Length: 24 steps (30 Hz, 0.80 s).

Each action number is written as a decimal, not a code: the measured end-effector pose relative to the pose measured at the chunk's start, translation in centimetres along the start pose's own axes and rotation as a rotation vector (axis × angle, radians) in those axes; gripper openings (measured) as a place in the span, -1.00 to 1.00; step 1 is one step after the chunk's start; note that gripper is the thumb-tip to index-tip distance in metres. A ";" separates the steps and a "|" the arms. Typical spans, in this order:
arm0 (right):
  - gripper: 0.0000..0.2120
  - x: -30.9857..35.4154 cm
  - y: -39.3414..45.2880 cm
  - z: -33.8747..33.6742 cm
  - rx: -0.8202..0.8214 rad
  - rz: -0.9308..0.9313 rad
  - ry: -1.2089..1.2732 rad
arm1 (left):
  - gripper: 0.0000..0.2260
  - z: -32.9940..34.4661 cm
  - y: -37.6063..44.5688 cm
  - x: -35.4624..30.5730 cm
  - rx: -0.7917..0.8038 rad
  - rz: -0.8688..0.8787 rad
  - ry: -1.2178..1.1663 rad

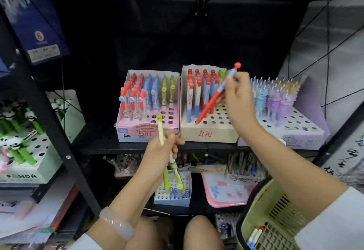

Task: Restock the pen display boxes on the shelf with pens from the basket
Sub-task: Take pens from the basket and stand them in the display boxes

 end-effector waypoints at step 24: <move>-0.94 -3.2 -4.9 0.1 0.378 -0.078 -0.339 | -0.75 2.9 0.0 -1.4 0.101 0.073 -0.171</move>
Point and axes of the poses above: each hand's wrist, its own y-axis towards the middle knuckle, its own z-axis out of the palm, x = y × z, the point moved 6 cm from there along y, towards the middle knuckle, and after that the axes turned 12 degrees about -z, right-handed, at the moved point
